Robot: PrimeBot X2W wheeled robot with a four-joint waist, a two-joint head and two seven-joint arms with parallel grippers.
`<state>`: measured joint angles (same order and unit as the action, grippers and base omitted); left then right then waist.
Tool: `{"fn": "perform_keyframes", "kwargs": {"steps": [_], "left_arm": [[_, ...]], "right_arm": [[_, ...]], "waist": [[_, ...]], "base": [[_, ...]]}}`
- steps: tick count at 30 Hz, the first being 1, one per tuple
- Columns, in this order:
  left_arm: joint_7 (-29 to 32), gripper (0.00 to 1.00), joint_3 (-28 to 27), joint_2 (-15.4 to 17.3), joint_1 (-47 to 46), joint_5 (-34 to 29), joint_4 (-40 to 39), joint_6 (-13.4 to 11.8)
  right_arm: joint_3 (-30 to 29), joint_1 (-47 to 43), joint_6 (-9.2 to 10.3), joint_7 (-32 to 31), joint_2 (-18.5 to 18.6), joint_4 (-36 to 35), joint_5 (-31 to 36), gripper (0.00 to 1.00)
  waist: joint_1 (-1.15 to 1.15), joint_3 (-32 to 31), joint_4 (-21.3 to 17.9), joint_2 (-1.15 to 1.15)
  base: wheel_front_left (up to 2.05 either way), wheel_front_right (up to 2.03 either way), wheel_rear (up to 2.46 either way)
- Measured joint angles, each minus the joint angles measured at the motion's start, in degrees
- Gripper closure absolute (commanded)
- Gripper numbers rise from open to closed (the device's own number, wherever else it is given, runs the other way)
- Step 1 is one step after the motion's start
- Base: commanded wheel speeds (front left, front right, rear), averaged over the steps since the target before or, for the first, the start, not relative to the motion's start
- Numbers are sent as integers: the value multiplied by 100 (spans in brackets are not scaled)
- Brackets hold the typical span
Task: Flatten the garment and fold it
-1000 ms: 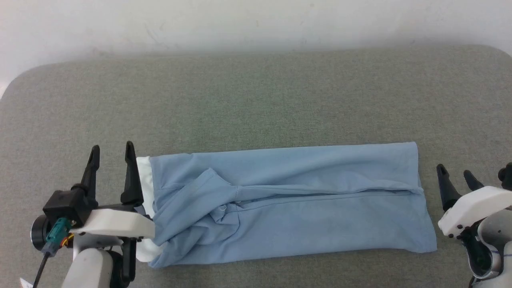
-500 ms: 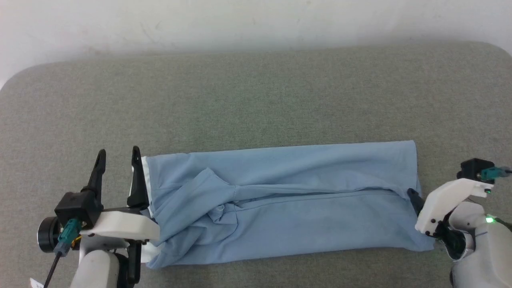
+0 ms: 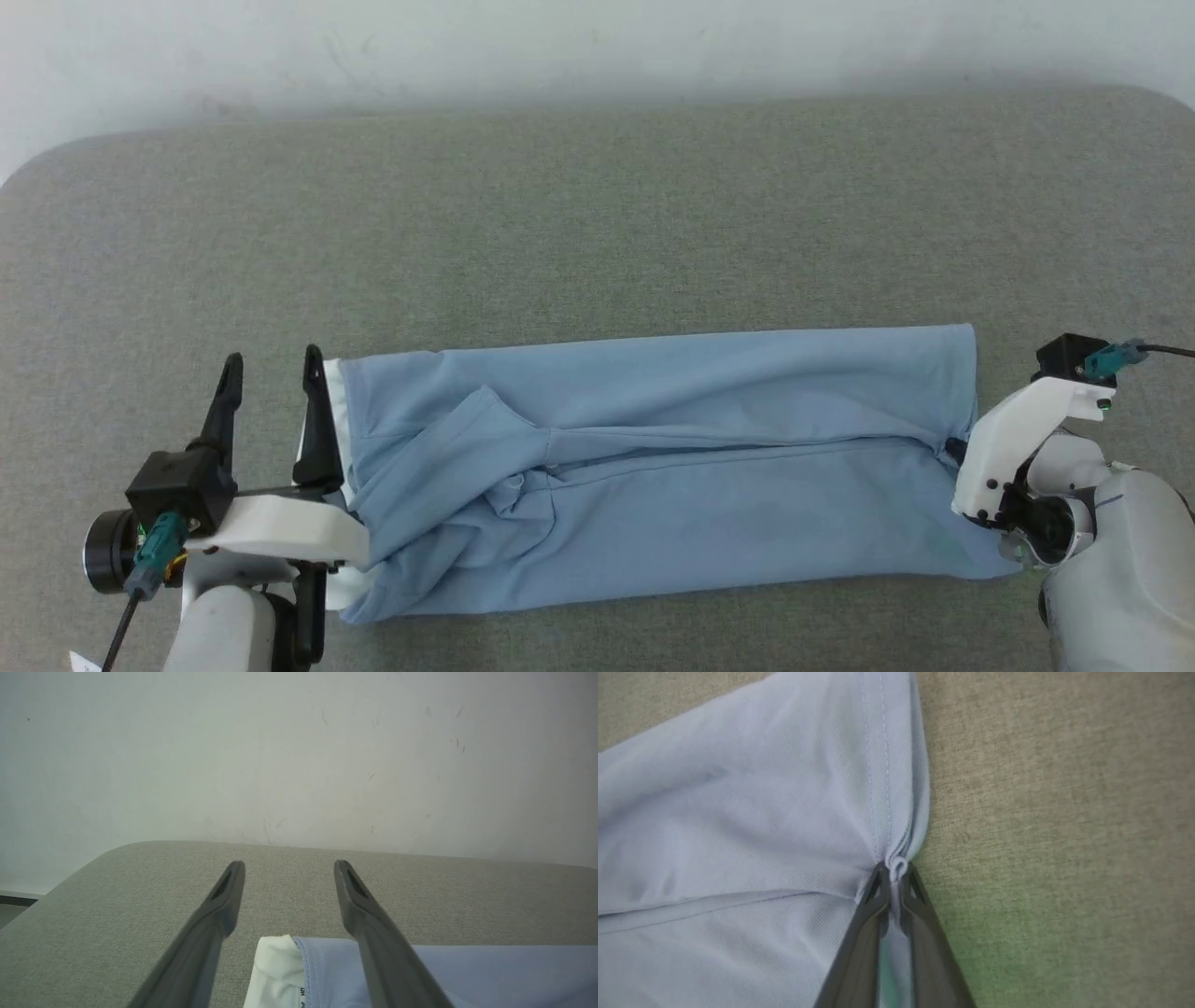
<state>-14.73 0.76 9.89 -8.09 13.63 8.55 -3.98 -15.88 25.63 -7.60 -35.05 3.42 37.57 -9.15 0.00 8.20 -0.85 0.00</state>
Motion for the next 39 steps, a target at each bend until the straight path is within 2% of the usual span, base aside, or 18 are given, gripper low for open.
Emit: {"fn": "perform_keyframes", "kwargs": {"steps": [3,6,16,22,26,30,39], "left_arm": [[0,0,-42,-18,0,-14,0,38],[1,0,-65,-51,-1,-14,21,40],[0,0,-125,-89,-2,-73,20,98],[0,0,-162,-102,-10,-108,44,158],[0,0,-188,-109,-13,-114,96,201],[0,0,-232,-108,-13,-127,121,243],[0,0,-253,-115,-13,-224,111,245]], "right_arm": [[-63,-21,-2,51,-32,-99,89,100],[-320,-110,-5,194,-104,-304,471,100],[-1979,-276,-3,845,-94,-1067,2081,100],[-2239,-276,-2,1105,-59,-1073,2488,100],[-1881,-316,-2,1066,-42,-1261,2465,100],[-1104,-603,-1,583,-41,-2078,2026,100],[1156,-1508,-1,-1113,-46,-5515,654,100]], "waist": [[0,-1,-23,0],[0,-6,-32,0],[0,1,-9,0],[0,1,3,0],[0,-42,22,0],[0,-98,30,0],[0,-103,52,0]], "base": [[0,0,0],[0,0,0],[0,0,0],[0,0,0],[0,0,0],[0,0,0],[0,0,0]]}}
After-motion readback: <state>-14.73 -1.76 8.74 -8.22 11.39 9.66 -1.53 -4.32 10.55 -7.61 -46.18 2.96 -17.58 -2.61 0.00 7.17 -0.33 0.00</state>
